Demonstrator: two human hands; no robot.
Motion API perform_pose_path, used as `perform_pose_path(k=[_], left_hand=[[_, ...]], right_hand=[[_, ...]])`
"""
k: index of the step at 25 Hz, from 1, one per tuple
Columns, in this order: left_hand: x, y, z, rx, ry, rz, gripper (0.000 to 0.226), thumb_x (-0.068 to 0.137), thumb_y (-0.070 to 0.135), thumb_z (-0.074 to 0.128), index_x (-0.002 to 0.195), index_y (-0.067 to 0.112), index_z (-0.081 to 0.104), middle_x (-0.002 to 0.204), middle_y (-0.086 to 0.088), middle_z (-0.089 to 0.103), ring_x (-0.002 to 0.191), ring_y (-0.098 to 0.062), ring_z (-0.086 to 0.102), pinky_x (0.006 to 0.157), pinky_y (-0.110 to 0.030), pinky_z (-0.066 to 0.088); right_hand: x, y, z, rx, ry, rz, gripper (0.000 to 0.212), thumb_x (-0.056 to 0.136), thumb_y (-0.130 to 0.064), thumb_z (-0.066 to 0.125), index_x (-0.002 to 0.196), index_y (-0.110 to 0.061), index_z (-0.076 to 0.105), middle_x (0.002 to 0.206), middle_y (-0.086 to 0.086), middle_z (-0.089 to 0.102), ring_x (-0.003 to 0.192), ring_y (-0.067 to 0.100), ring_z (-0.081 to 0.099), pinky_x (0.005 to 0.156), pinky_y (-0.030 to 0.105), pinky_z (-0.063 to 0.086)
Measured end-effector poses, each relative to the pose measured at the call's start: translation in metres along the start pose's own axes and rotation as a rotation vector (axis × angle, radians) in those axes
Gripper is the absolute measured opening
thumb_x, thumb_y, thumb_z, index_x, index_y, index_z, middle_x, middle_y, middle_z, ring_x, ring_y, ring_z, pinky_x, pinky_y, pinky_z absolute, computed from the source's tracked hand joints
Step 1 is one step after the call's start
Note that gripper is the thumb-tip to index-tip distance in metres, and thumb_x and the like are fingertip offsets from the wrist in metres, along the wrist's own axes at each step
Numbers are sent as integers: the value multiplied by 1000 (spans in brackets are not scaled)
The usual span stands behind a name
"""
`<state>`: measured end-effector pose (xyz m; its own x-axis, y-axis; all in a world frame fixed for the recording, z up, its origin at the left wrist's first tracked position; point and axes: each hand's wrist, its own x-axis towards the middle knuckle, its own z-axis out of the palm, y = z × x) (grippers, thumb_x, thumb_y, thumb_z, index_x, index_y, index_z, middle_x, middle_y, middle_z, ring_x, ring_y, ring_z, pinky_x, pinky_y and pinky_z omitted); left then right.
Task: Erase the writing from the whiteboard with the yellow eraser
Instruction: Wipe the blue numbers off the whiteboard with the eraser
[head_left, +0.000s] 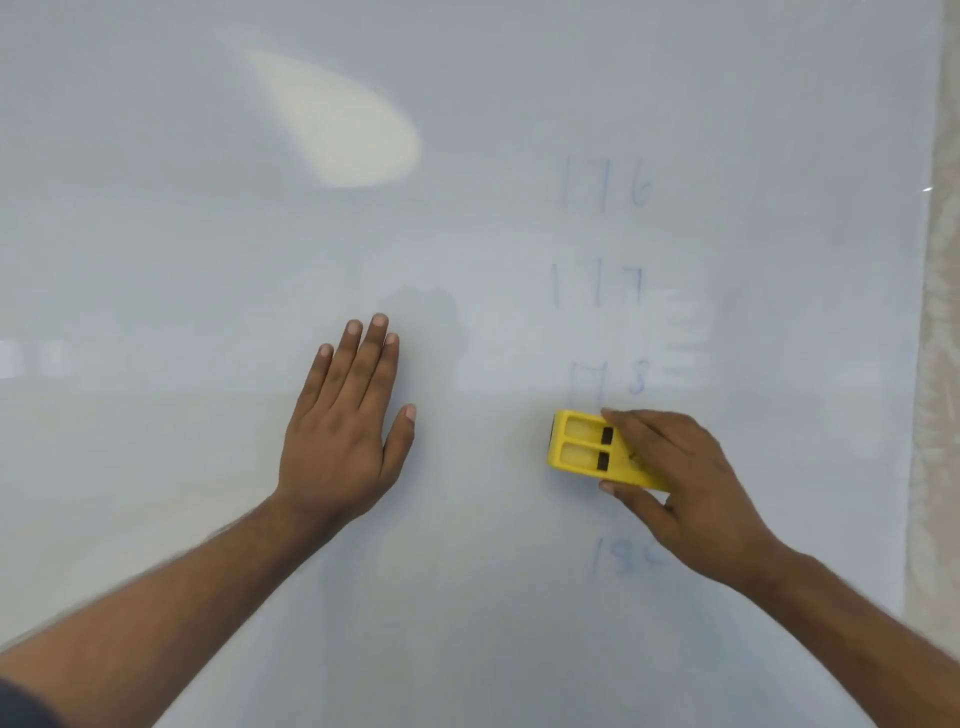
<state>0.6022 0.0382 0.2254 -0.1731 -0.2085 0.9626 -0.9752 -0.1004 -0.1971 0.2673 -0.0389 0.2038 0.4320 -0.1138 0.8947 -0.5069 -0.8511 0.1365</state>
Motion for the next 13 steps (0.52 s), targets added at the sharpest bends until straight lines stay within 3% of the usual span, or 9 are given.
perform_pose_path(k=[2,6,8,13], left_hand=[[33,1,1,12,22,24,65,104,38,34,159,5,23,168,-10,20,157,-26,13,127,-44,12],[96,9,0,48,73,81,66,104,41,30,160,7,21,169,-8,16,157,-23,10,128,-42,10],[123,16,0,50,104,92,66,104,42,30,160,7,20,169,-7,15,157,-22,10,128,-41,9],[169,33,9,65,121,86,67,104,43,27,160,7,20,169,-7,16,157,-21,12,127,-38,7]], right_hand=[[19,8,-14,-7,69,65,60,87,-45,59,140,-19,49,123,-10,54,112,12,48,95,28,38],[60,22,-39,13,222,188,63,82,-47,65,137,-22,51,116,-14,51,105,5,43,90,7,31],[81,29,-48,14,283,217,64,80,-45,66,138,-21,50,116,-13,51,105,4,42,89,4,29],[125,49,-60,-58,338,185,67,85,-45,59,143,-16,43,117,-4,52,105,13,44,88,28,36]])
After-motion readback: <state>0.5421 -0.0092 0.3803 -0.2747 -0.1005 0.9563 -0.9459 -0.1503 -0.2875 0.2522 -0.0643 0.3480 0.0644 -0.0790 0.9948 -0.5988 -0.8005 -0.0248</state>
